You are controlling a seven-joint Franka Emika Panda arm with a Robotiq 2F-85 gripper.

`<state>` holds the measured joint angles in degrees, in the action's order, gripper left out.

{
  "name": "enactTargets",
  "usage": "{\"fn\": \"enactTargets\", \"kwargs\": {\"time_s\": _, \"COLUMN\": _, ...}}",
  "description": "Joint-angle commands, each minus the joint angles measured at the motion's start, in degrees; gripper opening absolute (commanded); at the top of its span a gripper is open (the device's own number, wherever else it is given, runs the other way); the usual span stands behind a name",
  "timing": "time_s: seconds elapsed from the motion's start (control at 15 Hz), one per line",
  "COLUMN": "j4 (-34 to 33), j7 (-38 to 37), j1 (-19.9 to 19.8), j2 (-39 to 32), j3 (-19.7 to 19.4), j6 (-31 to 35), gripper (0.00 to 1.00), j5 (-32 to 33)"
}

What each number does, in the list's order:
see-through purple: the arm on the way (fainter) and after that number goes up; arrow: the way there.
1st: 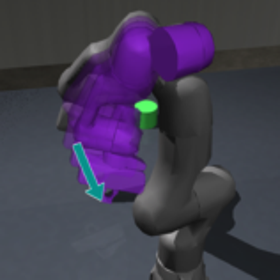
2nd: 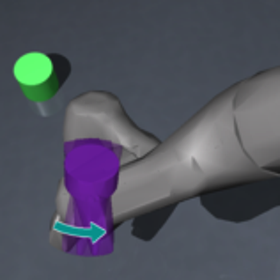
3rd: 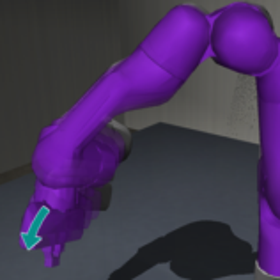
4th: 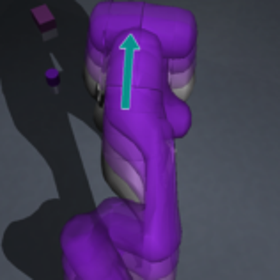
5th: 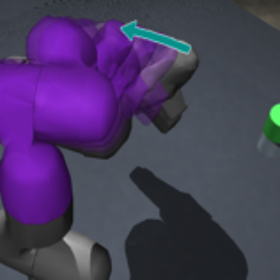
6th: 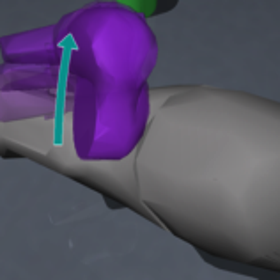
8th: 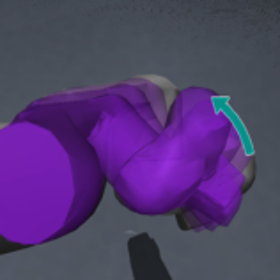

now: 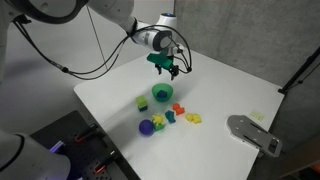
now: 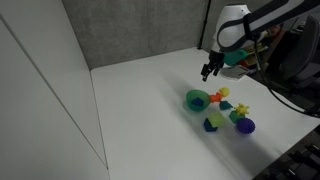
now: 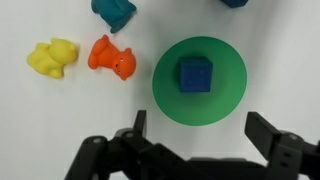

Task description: Remove the blue block from the stack and put it in the green bowl

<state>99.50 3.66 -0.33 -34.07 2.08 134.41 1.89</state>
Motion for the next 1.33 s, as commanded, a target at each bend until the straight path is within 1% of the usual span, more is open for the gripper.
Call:
{"fn": "enactTargets", "kwargs": {"time_s": 0.0, "j4": 7.4, "j7": 1.3, "j1": -1.1, "j2": 8.7, "j3": -0.3, "j6": -2.3, "gripper": 1.00, "j5": -0.9}}
{"fn": "enactTargets", "kwargs": {"time_s": 0.4, "j4": 19.0, "j7": 3.3, "j1": -2.7, "j2": 22.0, "j3": -0.6, "j6": -5.0, "gripper": 1.00, "j5": -2.9}}
{"fn": "enactTargets", "kwargs": {"time_s": 0.67, "j4": 25.7, "j7": 6.4, "j1": -3.7, "j2": 32.4, "j3": -2.0, "j6": -9.7, "gripper": 1.00, "j5": -5.2}}
{"fn": "enactTargets", "kwargs": {"time_s": 0.73, "j4": 26.5, "j7": 6.9, "j1": -3.9, "j2": 35.0, "j3": -2.6, "j6": -12.0, "gripper": 1.00, "j5": -5.2}}
{"fn": "enactTargets", "kwargs": {"time_s": 1.0, "j4": 27.6, "j7": 5.3, "j1": -3.9, "j2": 45.2, "j3": -5.0, "j6": -21.9, "gripper": 1.00, "j5": -1.3}}
{"fn": "enactTargets", "kwargs": {"time_s": 1.27, "j4": 25.0, "j7": 4.7, "j1": -3.8, "j2": 53.0, "j3": -5.8, "j6": -31.9, "gripper": 1.00, "j5": 2.3}}
